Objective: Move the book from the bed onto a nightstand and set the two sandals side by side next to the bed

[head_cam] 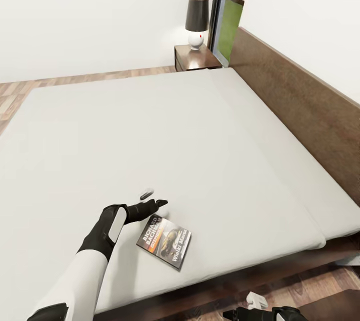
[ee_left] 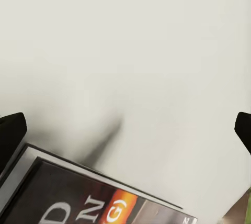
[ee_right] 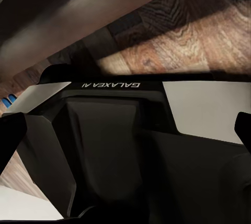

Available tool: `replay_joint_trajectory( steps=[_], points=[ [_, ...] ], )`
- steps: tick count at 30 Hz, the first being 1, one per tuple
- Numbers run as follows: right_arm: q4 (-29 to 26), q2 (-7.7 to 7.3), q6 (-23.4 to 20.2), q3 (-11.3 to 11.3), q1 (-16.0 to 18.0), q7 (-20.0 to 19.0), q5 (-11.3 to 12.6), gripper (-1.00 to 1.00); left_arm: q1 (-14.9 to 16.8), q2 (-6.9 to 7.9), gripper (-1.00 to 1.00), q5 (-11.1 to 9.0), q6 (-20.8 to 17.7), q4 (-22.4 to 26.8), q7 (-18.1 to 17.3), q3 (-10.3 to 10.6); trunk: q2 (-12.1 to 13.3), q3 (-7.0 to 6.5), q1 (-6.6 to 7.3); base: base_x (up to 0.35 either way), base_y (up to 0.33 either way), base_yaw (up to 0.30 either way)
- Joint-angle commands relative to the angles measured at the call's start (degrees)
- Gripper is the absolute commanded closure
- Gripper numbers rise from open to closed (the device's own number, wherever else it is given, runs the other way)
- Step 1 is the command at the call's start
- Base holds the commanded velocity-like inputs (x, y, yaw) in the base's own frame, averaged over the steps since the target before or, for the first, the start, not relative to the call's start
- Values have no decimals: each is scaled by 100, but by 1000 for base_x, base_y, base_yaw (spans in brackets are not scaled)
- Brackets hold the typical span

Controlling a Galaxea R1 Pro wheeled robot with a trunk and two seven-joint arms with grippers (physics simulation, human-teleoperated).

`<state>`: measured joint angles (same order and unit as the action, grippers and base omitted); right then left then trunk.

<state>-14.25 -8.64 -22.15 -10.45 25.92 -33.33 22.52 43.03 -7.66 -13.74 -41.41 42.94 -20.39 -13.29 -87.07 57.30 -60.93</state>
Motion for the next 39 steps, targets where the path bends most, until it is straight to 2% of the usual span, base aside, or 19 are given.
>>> replay_joint_trajectory(
  steps=[1,39],
  points=[
    [-8,-6,-35,-43,1,2,59,-100,3,-8,-100,-4,-43,4,-17,-33,-2,3,0,0,0,-27],
    [-8,-6,-35,-43,1,2,59,-100,3,-8,-100,-6,-43,4,-16,-35,-2,2,0,-25,0,-1]
  ],
)
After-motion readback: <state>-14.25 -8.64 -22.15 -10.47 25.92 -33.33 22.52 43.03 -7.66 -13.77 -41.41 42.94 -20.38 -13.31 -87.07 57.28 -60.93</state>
